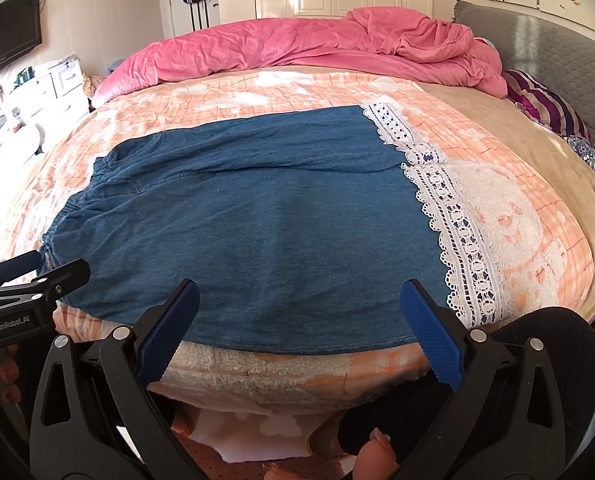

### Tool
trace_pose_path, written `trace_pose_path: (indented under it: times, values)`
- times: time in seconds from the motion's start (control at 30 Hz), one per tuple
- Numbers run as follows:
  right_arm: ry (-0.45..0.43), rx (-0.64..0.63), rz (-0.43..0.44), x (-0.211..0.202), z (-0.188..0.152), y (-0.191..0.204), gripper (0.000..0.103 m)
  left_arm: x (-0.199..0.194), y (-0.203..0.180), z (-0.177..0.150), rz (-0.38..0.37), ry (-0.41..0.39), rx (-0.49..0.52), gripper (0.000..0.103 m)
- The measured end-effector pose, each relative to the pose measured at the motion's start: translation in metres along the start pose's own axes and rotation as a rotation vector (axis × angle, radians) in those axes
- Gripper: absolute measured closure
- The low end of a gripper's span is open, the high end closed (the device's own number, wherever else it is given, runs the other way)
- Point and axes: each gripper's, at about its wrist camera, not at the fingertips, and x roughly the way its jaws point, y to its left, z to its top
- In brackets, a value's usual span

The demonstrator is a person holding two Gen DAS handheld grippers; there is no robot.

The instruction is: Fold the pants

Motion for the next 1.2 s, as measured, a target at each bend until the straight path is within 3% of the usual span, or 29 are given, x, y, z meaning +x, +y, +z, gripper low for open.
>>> trace_pose_path:
  times: [0.6, 0.93, 1.2]
  values:
    - [0.002, -0.036, -0.025, 0.012, 0.011, 0.002, 0.008, 0.013, 0.003, 0.014, -0.014, -0.011, 0.005, 0.004]
    - [0.049, -0.061, 0.054, 0.048, 0.056, 0.006, 0.008, 0.030, 0.036, 0.062, 0.010, -0.017, -0.034, 0.004]
    - [0.065, -0.164, 0.100, 0.087, 0.102, 0.030, 0.008, 0.051, 0.095, 0.113, 0.079, -0.015, -0.071, 0.004]
